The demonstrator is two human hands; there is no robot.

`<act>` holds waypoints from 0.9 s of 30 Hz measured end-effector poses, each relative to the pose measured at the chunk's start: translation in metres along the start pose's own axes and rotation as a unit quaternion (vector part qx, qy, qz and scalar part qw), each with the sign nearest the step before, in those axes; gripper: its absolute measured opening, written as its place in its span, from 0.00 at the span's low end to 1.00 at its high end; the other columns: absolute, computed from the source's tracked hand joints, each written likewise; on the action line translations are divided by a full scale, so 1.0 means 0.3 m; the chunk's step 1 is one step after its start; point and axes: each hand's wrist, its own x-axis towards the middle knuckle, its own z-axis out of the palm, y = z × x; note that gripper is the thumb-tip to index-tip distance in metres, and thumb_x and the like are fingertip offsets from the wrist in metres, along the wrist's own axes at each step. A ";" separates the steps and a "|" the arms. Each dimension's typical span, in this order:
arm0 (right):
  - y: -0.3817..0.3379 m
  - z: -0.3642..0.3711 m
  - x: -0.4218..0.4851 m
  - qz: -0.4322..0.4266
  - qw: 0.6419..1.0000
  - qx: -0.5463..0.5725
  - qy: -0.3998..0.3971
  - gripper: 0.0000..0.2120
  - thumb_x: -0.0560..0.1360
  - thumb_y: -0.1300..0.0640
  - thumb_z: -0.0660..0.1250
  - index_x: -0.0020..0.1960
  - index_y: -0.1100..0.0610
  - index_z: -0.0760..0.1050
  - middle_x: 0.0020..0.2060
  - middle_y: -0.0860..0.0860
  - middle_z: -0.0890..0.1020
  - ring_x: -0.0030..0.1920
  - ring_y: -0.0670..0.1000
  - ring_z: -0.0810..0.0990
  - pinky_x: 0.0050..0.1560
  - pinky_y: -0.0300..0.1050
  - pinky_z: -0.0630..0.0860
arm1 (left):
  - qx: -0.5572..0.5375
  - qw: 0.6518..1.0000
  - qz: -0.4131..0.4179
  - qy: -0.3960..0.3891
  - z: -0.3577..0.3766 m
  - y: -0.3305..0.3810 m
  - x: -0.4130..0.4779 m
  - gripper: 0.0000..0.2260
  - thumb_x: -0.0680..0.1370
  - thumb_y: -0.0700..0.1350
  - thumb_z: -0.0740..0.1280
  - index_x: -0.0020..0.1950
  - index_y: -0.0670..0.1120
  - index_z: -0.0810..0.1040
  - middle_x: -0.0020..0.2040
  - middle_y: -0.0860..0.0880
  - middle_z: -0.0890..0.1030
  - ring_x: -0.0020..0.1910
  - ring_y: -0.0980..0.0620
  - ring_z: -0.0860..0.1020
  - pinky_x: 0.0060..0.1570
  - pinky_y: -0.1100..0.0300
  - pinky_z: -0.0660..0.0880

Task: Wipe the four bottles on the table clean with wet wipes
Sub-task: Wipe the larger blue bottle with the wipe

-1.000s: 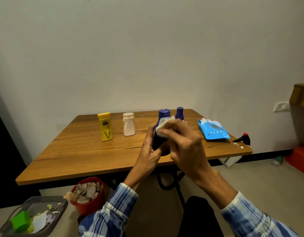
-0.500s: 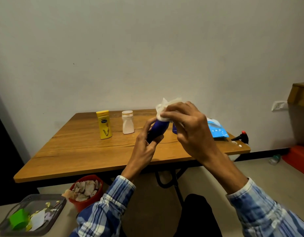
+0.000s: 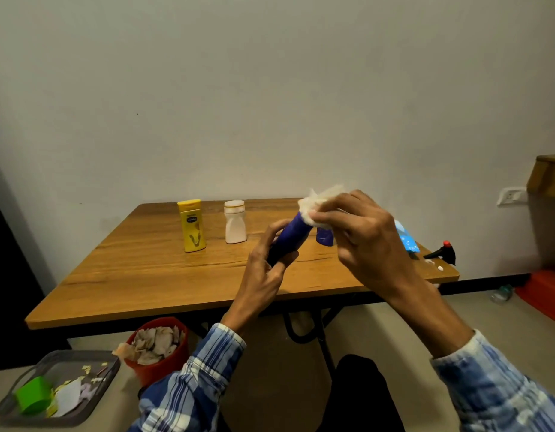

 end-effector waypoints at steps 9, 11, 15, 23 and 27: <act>-0.041 -0.011 0.034 -0.027 0.999 0.021 0.034 0.16 0.72 0.73 0.70 0.57 0.62 0.83 0.55 0.57 0.82 0.55 0.56 0.78 0.51 0.44 0.78 | -0.015 1.000 0.002 -0.010 0.020 0.010 0.009 0.24 0.79 0.34 0.68 0.71 0.51 0.68 0.61 0.50 0.77 0.56 0.52 0.79 0.56 0.57 0.79; -0.036 0.013 0.009 -0.036 0.999 0.019 0.010 0.16 0.70 0.74 0.70 0.56 0.62 0.83 0.56 0.57 0.82 0.55 0.56 0.77 0.50 0.44 0.77 | -0.026 1.000 -0.004 -0.008 0.017 0.013 0.004 0.24 0.79 0.34 0.68 0.71 0.52 0.68 0.62 0.54 0.77 0.58 0.54 0.79 0.56 0.59 0.79; 0.015 -0.005 -0.017 0.040 0.998 0.027 0.033 0.13 0.71 0.73 0.71 0.53 0.61 0.84 0.49 0.55 0.83 0.51 0.54 0.79 0.47 0.52 0.80 | 0.000 1.000 -0.009 -0.006 0.009 -0.001 -0.012 0.26 0.79 0.36 0.68 0.71 0.58 0.67 0.64 0.53 0.76 0.58 0.52 0.78 0.58 0.50 0.79; -0.026 -0.021 0.028 0.039 0.995 0.084 0.026 0.16 0.75 0.70 0.68 0.62 0.59 0.82 0.59 0.54 0.82 0.60 0.52 0.79 0.58 0.46 0.78 | -0.029 0.999 -0.025 -0.002 0.012 0.014 0.002 0.25 0.79 0.35 0.68 0.72 0.53 0.68 0.61 0.54 0.78 0.57 0.51 0.80 0.58 0.46 0.80; -0.002 -0.007 -0.028 -0.012 1.000 0.005 -0.013 0.18 0.70 0.72 0.74 0.58 0.61 0.83 0.56 0.55 0.84 0.56 0.56 0.80 0.55 0.50 0.80 | -0.037 0.999 -0.034 0.016 -0.007 -0.007 -0.005 0.24 0.79 0.40 0.69 0.73 0.52 0.68 0.64 0.46 0.77 0.60 0.47 0.79 0.58 0.42 0.79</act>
